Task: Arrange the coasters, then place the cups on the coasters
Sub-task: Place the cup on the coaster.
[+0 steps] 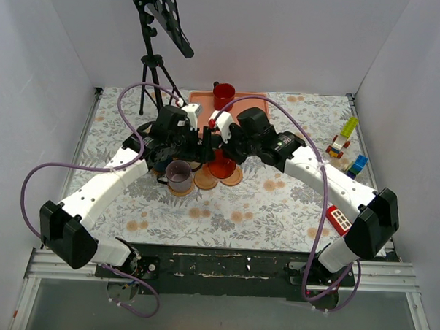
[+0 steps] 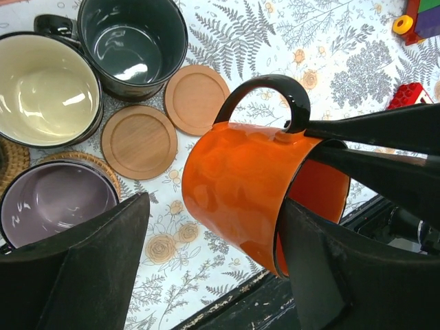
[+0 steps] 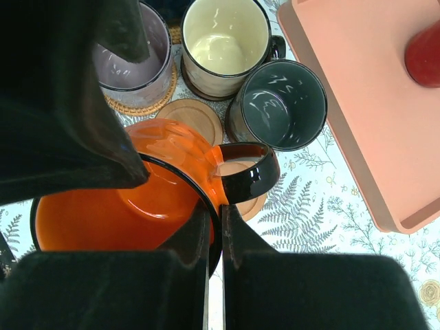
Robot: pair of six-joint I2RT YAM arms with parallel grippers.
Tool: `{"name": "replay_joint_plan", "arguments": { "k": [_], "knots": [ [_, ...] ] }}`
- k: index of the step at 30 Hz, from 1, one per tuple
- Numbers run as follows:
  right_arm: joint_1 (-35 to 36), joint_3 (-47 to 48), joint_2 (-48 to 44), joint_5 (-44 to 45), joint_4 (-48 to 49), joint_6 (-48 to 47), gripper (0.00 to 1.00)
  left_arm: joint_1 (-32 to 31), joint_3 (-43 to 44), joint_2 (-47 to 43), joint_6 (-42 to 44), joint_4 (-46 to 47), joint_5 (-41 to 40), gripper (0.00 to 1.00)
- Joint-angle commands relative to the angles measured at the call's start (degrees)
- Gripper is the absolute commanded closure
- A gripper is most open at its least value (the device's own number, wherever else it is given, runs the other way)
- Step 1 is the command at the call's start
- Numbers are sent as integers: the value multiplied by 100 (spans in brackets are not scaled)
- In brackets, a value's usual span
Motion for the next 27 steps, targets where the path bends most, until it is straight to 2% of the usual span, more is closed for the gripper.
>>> {"name": "replay_joint_plan", "arguments": {
  "k": [1, 12, 19, 22, 27],
  "knots": [
    [139, 387, -86, 98, 470, 27, 99, -24, -234, -92, -126, 234, -170, 28],
    [517, 483, 124, 599, 619, 457, 99, -24, -471, -136, -135, 419, -231, 67],
    [684, 826, 432, 907, 549, 905, 99, -33, -621, -162, -65, 420, -354, 83],
    [719, 923, 546, 942, 558, 1151, 99, -33, -665, -197, -47, 402, -451, 100],
    [746, 1107, 775, 960, 532, 1643, 99, -33, -551, -127, -39, 349, -565, 100]
  ]
}}
